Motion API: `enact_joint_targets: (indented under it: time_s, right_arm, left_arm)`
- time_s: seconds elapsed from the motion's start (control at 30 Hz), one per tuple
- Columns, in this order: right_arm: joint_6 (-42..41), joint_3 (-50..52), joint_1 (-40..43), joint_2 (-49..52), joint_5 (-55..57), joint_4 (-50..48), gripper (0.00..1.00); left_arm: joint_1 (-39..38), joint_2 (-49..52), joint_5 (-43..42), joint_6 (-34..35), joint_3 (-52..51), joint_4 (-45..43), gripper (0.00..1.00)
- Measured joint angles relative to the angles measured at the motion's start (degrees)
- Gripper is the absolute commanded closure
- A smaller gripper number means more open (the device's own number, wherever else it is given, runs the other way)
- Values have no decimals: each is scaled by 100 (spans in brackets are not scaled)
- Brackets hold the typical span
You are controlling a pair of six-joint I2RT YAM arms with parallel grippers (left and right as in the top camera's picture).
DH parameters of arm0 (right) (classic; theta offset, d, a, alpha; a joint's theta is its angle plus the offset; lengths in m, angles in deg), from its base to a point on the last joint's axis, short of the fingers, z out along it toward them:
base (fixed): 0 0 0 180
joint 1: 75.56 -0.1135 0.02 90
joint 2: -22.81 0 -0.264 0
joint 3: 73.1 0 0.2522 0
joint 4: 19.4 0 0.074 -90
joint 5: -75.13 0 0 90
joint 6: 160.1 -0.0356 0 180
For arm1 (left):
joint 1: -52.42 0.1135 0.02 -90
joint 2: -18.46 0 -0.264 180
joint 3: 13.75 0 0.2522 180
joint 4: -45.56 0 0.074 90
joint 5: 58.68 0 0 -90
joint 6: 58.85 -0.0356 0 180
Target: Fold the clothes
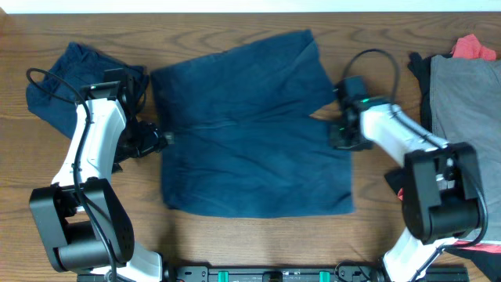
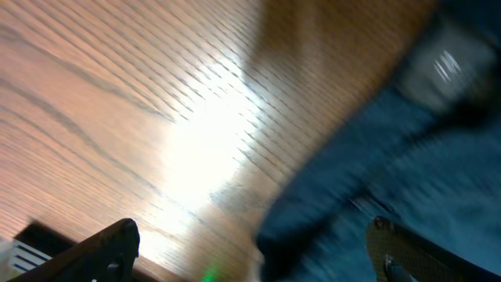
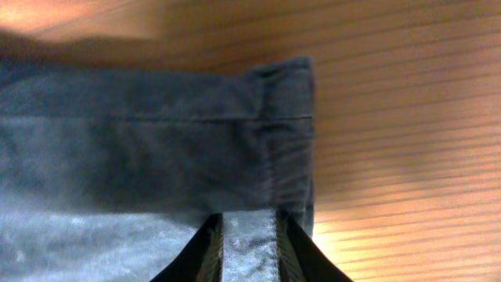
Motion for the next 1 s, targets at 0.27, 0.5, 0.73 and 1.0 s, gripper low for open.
enact_joint_targets:
  time_s: [0.27,0.5,0.73,1.0]
  right_arm:
    - [525,-673,581,136,-503,1121,75]
    - [192,-955,728,-356,-1497,1814,72]
    - [-286,-863,1700,-1403,-2782,2234,74]
    - [-457,890,2092,-3014,-3344,2118,75]
  left_arm:
    - [-13,0,-1154,-640,0,-2,7]
    - [-59,0,-2061,-966,-2,483,6]
    - [-22,-358,-3475,-916,-636,345,6]
    - [-15,-2041,-4048,-505,-2402,-964,8]
